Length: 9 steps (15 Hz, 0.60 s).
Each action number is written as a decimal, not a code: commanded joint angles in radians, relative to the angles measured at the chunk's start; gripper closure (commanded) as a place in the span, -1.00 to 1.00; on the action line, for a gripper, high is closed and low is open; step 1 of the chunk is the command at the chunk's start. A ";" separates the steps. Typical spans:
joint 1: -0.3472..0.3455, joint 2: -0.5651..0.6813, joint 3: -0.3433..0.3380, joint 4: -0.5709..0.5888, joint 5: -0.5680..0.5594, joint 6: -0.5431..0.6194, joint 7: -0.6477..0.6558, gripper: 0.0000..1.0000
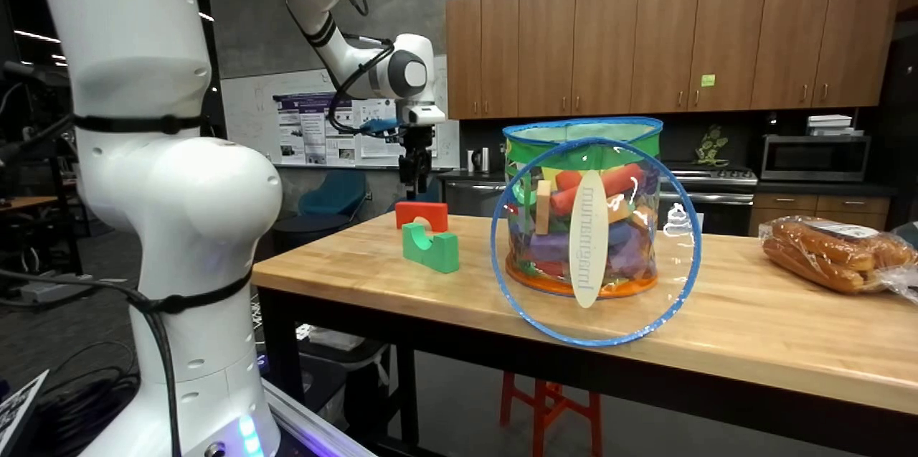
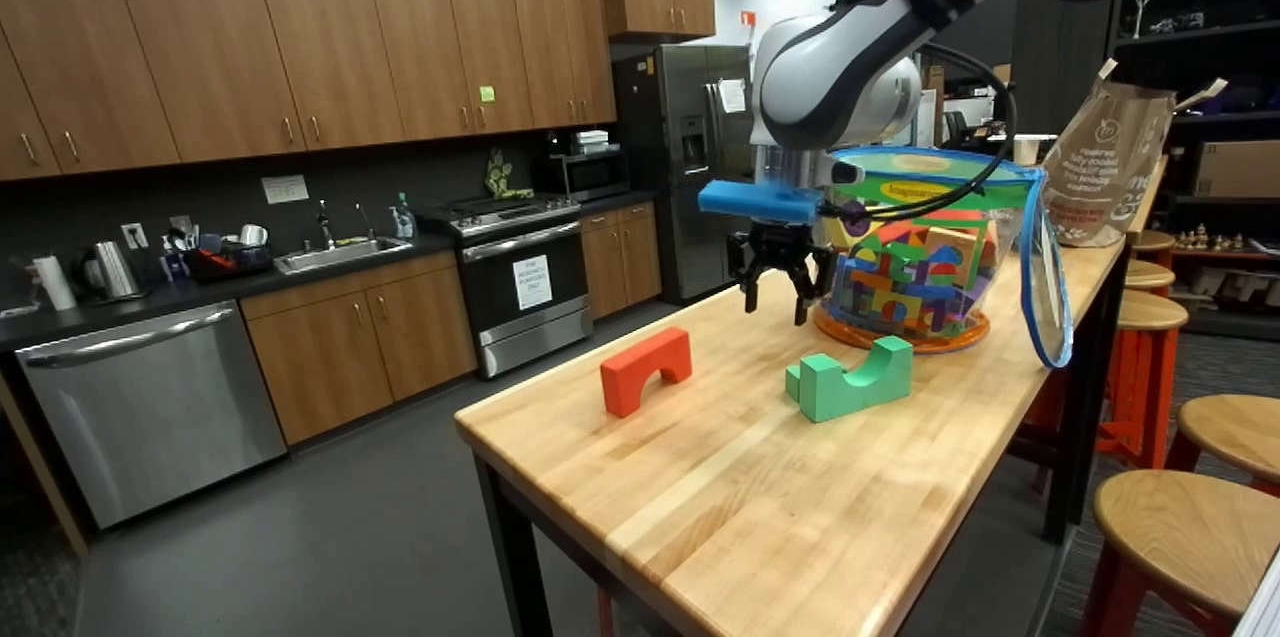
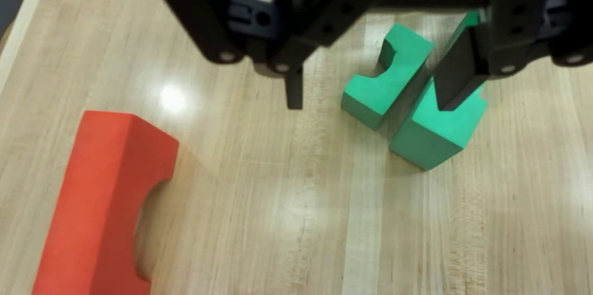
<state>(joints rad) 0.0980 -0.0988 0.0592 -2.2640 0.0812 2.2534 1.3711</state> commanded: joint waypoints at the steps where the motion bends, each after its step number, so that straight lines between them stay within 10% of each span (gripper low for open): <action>1: -0.017 -0.067 0.015 -0.097 0.002 0.039 -0.019 0.20; 6: -0.021 -0.081 0.021 -0.151 0.010 0.084 -0.030 0.93; 9: -0.022 -0.083 0.022 -0.168 0.008 0.100 -0.032 1.00</action>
<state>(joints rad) 0.0936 -0.1486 0.0668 -2.3953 0.0813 2.3294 1.3567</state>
